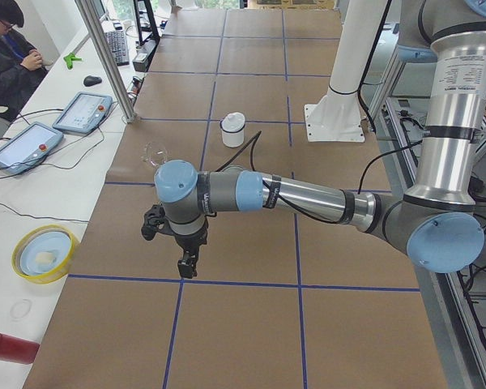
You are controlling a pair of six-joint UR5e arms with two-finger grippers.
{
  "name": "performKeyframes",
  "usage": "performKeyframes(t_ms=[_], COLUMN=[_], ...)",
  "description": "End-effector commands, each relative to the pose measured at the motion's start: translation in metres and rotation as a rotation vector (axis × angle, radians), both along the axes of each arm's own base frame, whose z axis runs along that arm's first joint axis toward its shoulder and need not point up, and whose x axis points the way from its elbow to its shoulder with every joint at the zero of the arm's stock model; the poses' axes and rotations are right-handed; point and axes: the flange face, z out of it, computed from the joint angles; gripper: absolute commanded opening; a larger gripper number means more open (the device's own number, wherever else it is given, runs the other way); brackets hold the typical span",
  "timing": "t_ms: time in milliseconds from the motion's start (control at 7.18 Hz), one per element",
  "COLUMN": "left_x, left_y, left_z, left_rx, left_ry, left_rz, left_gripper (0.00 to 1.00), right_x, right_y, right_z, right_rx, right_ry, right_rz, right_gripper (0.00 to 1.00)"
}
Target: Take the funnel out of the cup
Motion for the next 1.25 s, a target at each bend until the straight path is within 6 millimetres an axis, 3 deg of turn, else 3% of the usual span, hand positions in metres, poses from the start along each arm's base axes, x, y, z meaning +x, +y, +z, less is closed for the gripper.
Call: performKeyframes(t_ms=[0, 557, 835, 1114], left_x=[-0.001, -0.001, 0.000, 0.000], left_y=[0.004, 0.004, 0.011, 0.011], left_z=[0.011, 0.006, 0.018, 0.018], left_rx=[-0.028, -0.009, -0.034, -0.034], left_ry=[0.003, -0.010, -0.006, -0.006], left_rz=[-0.005, 0.002, 0.001, 0.001], left_gripper=[1.00, 1.00, 1.00, 1.00], right_x=[0.000, 0.000, 0.000, 0.000], right_y=[0.000, 0.000, 0.000, 0.000], right_z=[0.000, 0.000, 0.000, 0.000], right_rx=[0.000, 0.000, 0.000, 0.000], right_ry=[0.000, 0.000, 0.000, 0.000], right_rz=[0.000, 0.000, 0.000, 0.000], right_gripper=[1.00, 1.00, 1.00, 1.00])
